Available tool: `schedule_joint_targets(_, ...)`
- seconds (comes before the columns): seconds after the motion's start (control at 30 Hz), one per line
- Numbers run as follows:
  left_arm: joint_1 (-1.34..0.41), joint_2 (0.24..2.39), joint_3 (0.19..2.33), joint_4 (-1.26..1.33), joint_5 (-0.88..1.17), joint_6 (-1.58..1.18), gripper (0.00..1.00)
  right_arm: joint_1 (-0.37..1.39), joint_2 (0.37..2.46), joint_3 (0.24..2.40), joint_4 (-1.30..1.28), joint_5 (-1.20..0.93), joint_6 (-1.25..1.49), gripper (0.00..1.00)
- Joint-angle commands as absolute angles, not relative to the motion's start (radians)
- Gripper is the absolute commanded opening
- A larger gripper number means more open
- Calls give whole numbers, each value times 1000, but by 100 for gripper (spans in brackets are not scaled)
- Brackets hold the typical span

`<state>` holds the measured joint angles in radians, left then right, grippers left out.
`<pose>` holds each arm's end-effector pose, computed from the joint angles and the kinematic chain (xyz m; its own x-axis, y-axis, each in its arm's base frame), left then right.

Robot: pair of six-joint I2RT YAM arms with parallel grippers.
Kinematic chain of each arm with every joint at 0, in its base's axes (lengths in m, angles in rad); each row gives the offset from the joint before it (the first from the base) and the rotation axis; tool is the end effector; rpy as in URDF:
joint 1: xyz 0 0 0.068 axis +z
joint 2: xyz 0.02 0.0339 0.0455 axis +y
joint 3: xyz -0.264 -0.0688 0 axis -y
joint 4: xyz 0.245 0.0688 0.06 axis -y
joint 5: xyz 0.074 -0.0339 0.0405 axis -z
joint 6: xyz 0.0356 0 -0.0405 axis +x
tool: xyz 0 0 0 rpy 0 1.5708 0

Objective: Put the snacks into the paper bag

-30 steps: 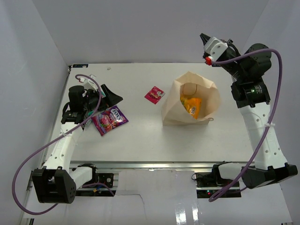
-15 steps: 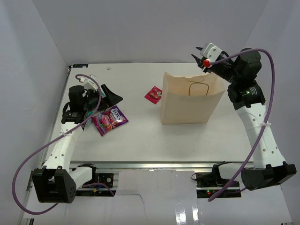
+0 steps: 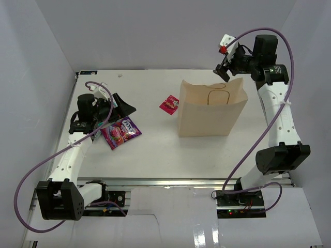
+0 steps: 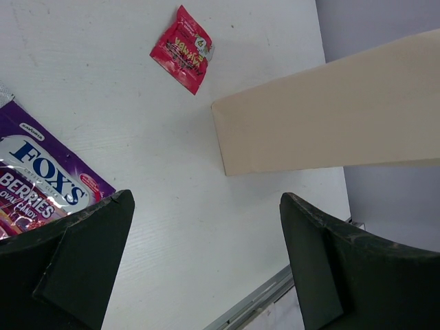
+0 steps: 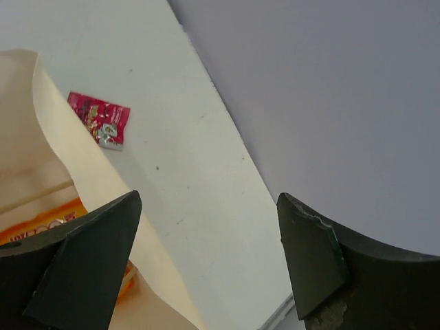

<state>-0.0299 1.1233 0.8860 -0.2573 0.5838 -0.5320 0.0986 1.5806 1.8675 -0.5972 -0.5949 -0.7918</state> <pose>0.2486 -0.0271 0.3030 -0.6675 -0.4035 -0.6258 0.1987 0.7134 -0.6719 0.3355 0.0532 0.4728 0.2225 -0.5702 -0.7908 -0.6466 0.5207 -0.5574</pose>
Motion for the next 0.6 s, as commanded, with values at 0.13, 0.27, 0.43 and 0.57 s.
schedule_joint_targets(0.13, -32, 1140, 907, -253, 581, -494, 98, 58, 1683, 2245, -1021, -646, -1150, 86)
schedule_joint_targets(0.27, -32, 1152, 911, -253, 578, -491, 98, 23, 1651, 2208, -1058, -528, -1212, 86)
schedule_joint_targets(0.43, -31, 1178, 913, -230, 598, -489, 98, -17, 1597, 2136, -1232, -598, -1308, 85)
schedule_joint_targets(0.57, -35, 1224, 940, -207, 627, -494, 98, -20, 1565, 2056, -1284, -646, -1362, 85)
